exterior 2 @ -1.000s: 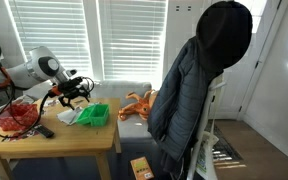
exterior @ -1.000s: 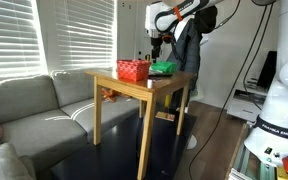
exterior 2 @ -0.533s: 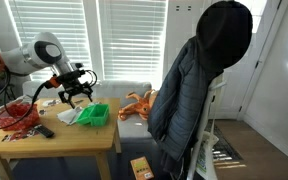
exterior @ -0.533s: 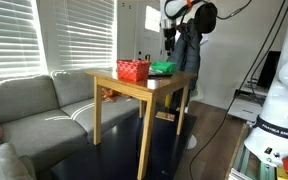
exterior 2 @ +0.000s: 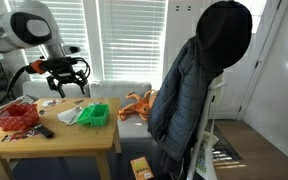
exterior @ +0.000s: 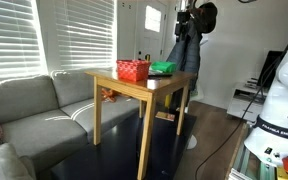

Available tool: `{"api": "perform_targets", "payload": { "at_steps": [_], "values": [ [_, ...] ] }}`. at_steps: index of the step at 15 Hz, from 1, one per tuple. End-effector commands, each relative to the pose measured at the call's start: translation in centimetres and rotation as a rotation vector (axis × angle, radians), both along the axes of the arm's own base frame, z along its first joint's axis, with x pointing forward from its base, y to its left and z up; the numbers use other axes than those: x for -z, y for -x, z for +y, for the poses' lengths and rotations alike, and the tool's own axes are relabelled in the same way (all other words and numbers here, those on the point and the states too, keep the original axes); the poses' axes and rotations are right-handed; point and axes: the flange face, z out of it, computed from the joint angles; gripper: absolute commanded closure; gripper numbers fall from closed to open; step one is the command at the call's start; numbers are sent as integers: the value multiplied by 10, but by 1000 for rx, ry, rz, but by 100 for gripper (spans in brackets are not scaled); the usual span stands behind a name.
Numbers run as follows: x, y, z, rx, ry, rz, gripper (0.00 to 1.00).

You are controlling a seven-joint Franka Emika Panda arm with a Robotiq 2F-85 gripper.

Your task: Open the green container.

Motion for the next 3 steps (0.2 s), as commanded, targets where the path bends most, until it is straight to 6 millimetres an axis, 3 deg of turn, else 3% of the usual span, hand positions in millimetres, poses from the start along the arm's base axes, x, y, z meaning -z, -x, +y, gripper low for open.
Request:
{"api": "perform_targets", "payload": {
  "at_steps": [1, 3],
  "values": [
    [0, 1, 0, 0, -2, -1, 0],
    [5, 1, 1, -2, -4, 2, 0]
  ]
}}
